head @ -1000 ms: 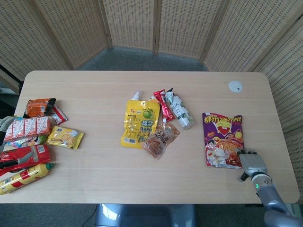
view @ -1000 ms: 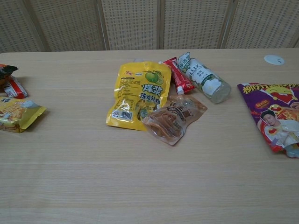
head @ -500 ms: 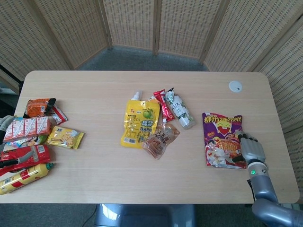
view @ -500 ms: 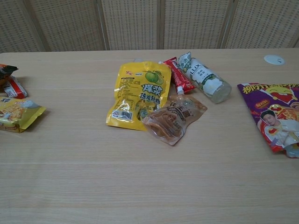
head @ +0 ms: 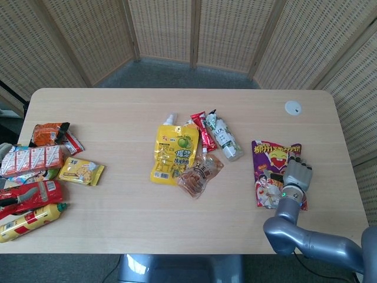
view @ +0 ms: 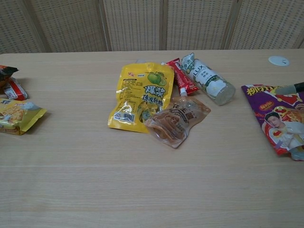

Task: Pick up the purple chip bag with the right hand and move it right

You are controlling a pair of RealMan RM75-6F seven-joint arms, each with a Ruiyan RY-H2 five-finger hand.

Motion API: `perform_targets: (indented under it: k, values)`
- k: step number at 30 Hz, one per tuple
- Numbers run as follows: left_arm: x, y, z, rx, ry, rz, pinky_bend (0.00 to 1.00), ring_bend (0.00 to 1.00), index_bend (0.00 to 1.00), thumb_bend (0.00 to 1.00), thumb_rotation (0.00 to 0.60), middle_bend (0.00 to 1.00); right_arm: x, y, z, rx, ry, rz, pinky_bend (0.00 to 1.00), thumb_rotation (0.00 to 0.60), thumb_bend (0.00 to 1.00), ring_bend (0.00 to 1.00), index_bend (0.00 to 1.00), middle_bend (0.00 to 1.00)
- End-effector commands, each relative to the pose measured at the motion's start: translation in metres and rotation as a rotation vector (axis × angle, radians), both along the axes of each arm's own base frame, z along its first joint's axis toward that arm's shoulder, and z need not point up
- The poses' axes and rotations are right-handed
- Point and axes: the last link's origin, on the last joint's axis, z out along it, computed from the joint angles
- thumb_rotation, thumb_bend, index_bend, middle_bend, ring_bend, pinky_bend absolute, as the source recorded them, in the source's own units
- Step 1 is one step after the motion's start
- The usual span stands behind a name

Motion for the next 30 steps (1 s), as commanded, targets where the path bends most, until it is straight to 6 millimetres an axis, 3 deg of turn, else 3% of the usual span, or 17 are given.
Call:
perform_targets:
  k: [1, 9, 30]
  values:
    - [-0.001, 0.000, 0.002, 0.005, -0.003, 0.002, 0.00, 0.00, 0.00, 0.00, 0.333, 0.00, -0.006, -0.002, -0.005, -0.009, 0.054, -0.045, 0.00, 0.254, 0.00, 0.00, 0.00, 0.00]
    - [-0.001, 0.001, -0.001, -0.010, -0.009, 0.003, 0.00, 0.00, 0.00, 0.00, 0.332, 0.00, -0.025, 0.010, -0.015, 0.014, 0.129, -0.151, 0.00, 0.244, 0.00, 0.00, 0.00, 0.00]
    - [-0.004, 0.002, -0.003, -0.023, -0.014, 0.005, 0.00, 0.00, 0.00, 0.00, 0.331, 0.00, -0.027, 0.022, -0.053, 0.127, 0.150, -0.300, 0.00, 0.230, 0.00, 0.00, 0.00, 0.00]
